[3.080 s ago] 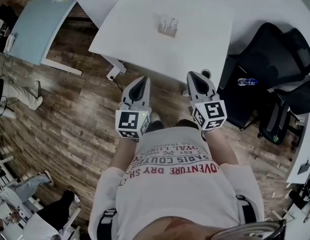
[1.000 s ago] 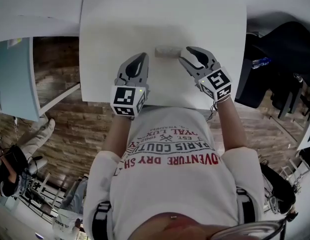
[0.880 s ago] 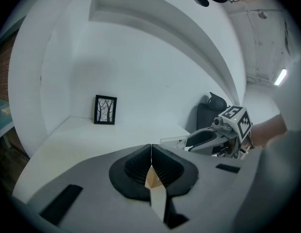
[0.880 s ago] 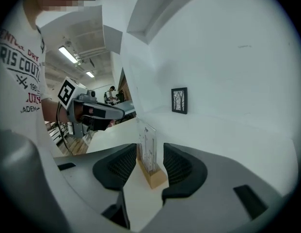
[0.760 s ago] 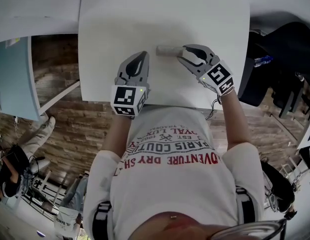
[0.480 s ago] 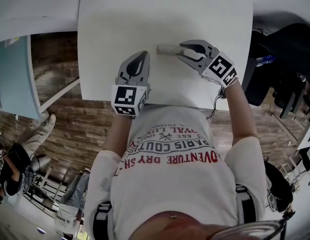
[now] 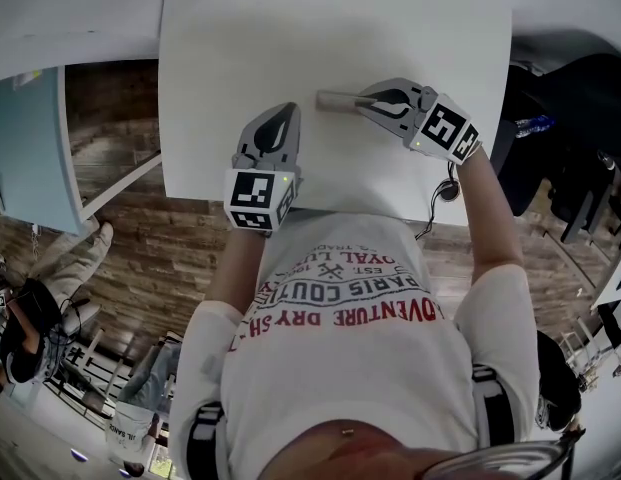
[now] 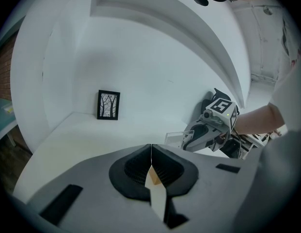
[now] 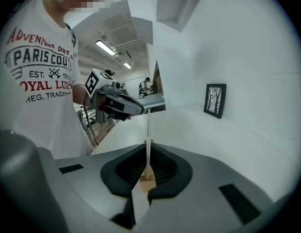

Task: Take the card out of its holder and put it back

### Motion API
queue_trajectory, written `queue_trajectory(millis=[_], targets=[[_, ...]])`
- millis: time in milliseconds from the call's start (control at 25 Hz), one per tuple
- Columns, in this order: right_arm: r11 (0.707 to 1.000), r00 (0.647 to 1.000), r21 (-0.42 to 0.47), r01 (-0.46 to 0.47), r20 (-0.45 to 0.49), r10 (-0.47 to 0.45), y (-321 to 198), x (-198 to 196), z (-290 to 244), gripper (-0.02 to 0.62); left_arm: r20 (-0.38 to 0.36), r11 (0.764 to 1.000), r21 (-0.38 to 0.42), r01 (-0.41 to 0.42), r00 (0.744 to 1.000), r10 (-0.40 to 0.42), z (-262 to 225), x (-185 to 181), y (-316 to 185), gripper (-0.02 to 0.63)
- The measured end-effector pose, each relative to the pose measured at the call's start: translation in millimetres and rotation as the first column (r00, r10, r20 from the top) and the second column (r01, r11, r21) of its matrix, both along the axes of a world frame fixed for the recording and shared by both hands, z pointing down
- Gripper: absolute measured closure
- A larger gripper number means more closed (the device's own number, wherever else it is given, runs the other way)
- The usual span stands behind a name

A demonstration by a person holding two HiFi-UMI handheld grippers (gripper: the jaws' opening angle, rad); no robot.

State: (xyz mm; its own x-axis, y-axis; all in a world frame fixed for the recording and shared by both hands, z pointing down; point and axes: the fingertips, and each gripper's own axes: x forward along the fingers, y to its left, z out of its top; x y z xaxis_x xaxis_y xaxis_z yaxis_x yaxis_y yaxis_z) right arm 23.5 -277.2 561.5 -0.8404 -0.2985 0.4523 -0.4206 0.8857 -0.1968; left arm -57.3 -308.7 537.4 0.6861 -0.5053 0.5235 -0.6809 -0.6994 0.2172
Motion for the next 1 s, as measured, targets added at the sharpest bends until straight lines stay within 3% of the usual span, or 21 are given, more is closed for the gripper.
queue_trajectory(millis=[440, 720, 1000], targets=[[0.998, 0.998, 0.015, 0.055, 0.022, -0.055, 2, -2, -7, 0.56, 0.0, 1.0, 0.013, 0.007, 1.0, -0.007, -3, 2, -6, 0.581], [0.997, 0.998, 0.073, 0.031, 0.045, -0.035, -7, -3, -33, 0.56, -0.006, 1.0, 0.023, 0.019, 1.0, -0.019, -5, -5, -13, 0.581], [0.99, 0.996, 0.126, -0.058, 0.072, 0.049, -10, -1, -61, 0.56, -0.034, 0.999, 0.05, 0.012, 0.999, -0.01, -20, -8, -18, 0.581]])
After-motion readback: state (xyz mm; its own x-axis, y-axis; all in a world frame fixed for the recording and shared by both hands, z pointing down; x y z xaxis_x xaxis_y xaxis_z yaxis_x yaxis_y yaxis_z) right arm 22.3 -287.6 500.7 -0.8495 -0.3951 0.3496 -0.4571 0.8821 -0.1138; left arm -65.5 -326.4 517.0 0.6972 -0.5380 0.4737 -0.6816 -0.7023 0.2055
